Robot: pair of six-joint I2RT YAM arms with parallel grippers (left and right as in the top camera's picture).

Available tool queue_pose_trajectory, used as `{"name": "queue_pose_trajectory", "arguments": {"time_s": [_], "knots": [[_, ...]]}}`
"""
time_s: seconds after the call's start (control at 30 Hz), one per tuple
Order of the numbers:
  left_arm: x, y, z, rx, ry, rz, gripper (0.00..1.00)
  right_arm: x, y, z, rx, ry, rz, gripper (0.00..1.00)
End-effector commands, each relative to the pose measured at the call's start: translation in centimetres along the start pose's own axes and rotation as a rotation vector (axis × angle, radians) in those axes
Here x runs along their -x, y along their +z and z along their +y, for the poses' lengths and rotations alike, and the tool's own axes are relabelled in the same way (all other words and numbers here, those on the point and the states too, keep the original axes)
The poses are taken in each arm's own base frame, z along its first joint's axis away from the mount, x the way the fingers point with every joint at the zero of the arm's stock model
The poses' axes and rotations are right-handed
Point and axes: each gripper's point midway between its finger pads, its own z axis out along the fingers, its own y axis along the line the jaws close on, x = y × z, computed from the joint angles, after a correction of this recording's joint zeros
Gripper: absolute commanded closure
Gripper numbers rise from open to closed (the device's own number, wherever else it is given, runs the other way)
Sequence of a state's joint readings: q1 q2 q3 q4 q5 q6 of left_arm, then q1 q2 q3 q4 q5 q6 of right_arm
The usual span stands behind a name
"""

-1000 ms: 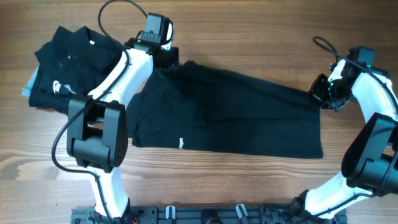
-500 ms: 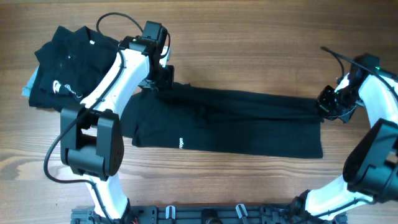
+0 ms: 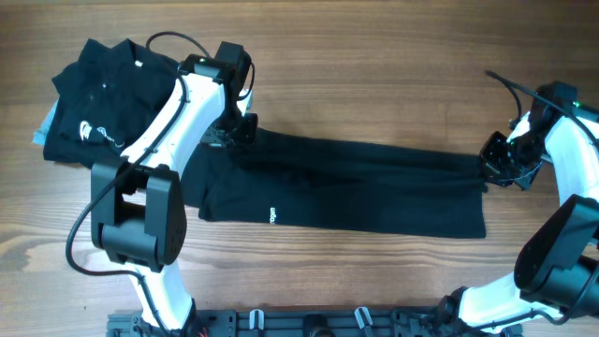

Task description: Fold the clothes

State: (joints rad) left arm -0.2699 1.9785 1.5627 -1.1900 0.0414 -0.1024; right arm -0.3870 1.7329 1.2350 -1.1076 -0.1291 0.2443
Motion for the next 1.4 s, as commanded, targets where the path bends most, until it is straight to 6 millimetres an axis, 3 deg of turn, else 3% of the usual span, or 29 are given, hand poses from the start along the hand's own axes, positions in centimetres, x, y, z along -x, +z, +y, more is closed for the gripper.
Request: {"name": "queue_pose_trajectory", "arguments": {"time_s": [0.0, 0.13, 0.2, 0.23, 0.3, 0.4, 0.53, 0.67, 0.77, 0.87, 0.93, 0.97, 1.03, 1.17, 1.27, 1.37], "knots": [[-0.6, -0.7, 0.3, 0.017, -0.007, 0.004, 0.87, -0.2, -0.5, -0.8, -0.035, -0.004, -0.007, 0.87], [-2.4, -0.8, 0.6, 0.031, -0.01, 0.08, 0.88, -0.9, -0.5, -1.7, -0.084, 0.0, 0.018, 0.85], [-2.9, -0.9, 0.7, 0.034, -0.011, 0.098, 0.96, -1.0, -0.6, -1.7, -0.085, 0.0, 0.023, 0.58], [-2.9, -0.9, 0.7, 0.034, -0.012, 0.099, 0.96, -1.0, -0.6, -1.7, -0.086, 0.001, 0.024, 0.53], [-2.6, -0.8, 0.4, 0.024, -0.01, 0.088, 0.82, -0.9, -0.6, -1.8, -0.089, 0.004, 0.017, 0.43], [-1.2, -0.7, 0.2, 0.012, -0.008, 0.03, 0.63, -0.1, -0.5, -1.7, -0.087, 0.027, -0.015, 0.37], [1.3, -0.9, -1.8, -0.096, 0.0, -0.067, 0.6, 1.0, -0.5, 0.6, 0.038, -0.012, -0.053, 0.37], [2.0, 0.3, -3.1, -0.135, 0.022, -0.098, 0.58, 1.2, -0.5, 0.7, 0.043, -0.014, -0.058, 0.37], [0.5, 3.2, -3.8, -0.13, 0.046, -0.066, 0.71, 1.2, -0.5, 0.7, 0.043, -0.013, -0.057, 0.37], [-3.5, 6.1, -3.7, -0.102, 0.015, 0.054, 0.96, 1.1, -0.5, 0.7, 0.043, -0.012, -0.057, 0.38], [-5.7, 6.4, -3.1, -0.078, -0.026, 0.136, 0.96, 1.1, -0.5, 0.7, 0.043, -0.012, -0.056, 0.38], [-6.6, 6.2, -2.3, -0.047, -0.034, 0.17, 0.96, 1.1, -0.5, 0.7, 0.043, -0.012, -0.053, 0.38], [-6.3, 5.3, -0.9, -0.001, -0.048, 0.14, 0.96, 1.1, -0.5, 0.7, 0.042, -0.012, -0.053, 0.37], [-3.3, 2.5, 1.0, -0.01, -0.099, -0.018, 0.96, 1.3, 0.1, 0.6, 0.04, -0.011, -0.045, 0.31], [-0.9, -0.3, 0.7, -0.065, -0.105, -0.161, 0.87, 1.0, 1.1, 0.3, 0.032, -0.002, -0.009, 0.26], [1.5, -1.7, -1.1, -0.161, -0.083, -0.271, 0.69, 0.1, 2.5, -0.5, 0.043, 0.029, 0.034, 0.22]]}}
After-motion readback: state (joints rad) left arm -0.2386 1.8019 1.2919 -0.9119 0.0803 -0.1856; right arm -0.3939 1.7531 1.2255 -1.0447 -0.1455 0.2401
